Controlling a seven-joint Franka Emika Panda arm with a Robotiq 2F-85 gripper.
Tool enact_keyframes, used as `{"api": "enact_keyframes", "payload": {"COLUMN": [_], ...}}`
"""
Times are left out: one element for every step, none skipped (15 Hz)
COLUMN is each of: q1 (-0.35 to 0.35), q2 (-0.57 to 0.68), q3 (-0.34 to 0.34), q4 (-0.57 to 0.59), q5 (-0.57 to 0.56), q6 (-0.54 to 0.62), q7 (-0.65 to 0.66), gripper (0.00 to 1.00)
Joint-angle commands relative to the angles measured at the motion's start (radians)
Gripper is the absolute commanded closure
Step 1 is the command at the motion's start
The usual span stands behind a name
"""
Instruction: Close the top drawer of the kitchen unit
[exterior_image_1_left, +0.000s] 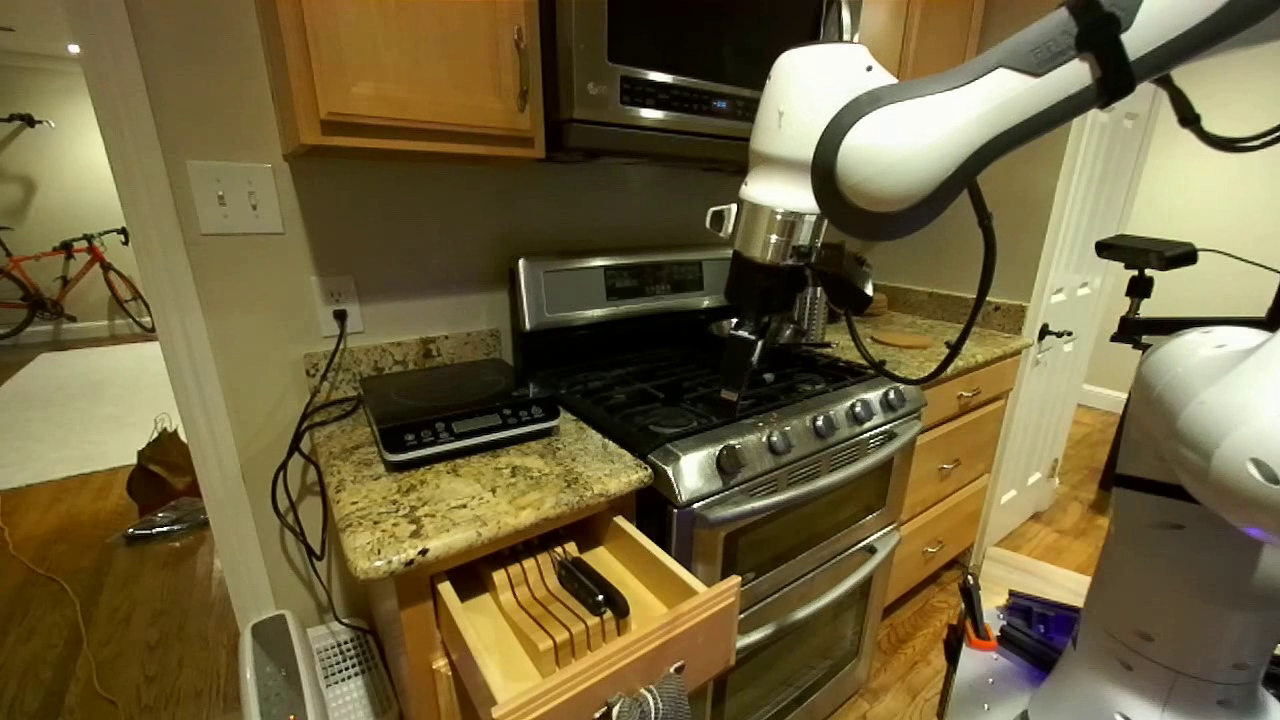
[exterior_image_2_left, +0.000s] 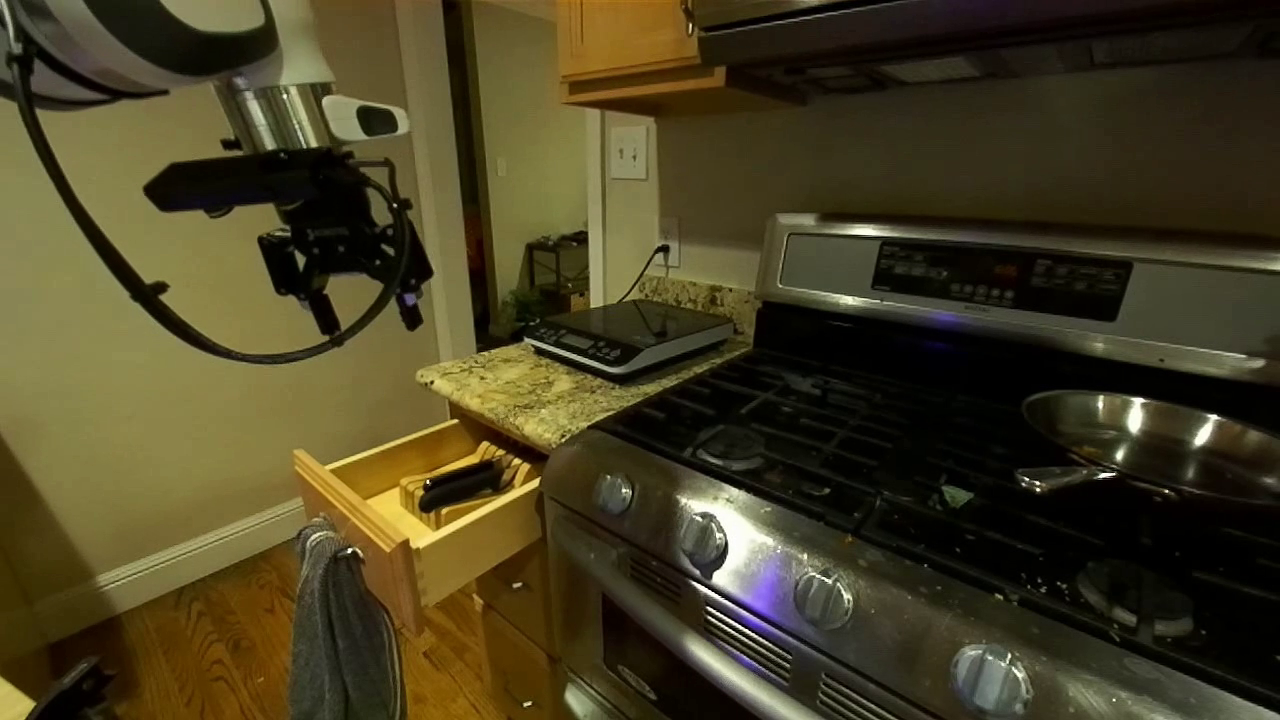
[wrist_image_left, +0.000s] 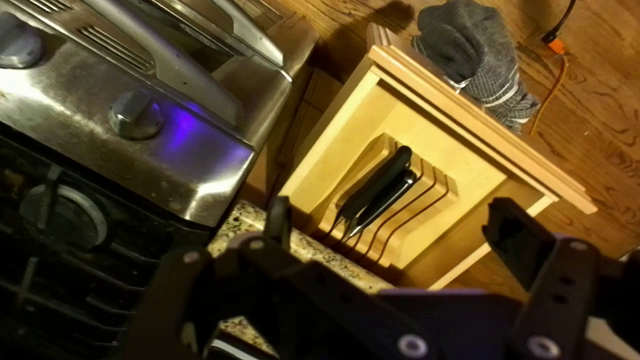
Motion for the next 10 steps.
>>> {"api": "enact_keyframes", "payload": {"q1": [0.088,0.116,0.137,0.161,0.178,0.199,0.215,0.231,0.244,0.211], "q2": [0.052,0.067,0.080,0.096,0.111,0.127,0.142,0.159,0.171,0.156], "q3": [-0.003,0.001,0.003,0.007,0.009,0.016,0.019,0.024,0.025,0.036], "q4": [-0.011,-0.016,-0.019,-0.024,-0.025,-0.028,-0.030,-0.029,-0.028,-0.012], "q5": [0.047,0.058,0.065,0.073,0.080,0.087,0.091,0.094,0.097,0.072], "q6": [0.048,0.070,0.091,0.126,0.150,0.182,0.204,0.215,0.223,0.178], "q7": [-0.091,-0.117,-0.144,-0.169,-0.189,-0.208,-0.224,-0.238,-0.252,-0.205], "gripper": [0.00,0.00,0.00,0.00,0.00,0.00,0.00,0.00,0.00,0.00]}}
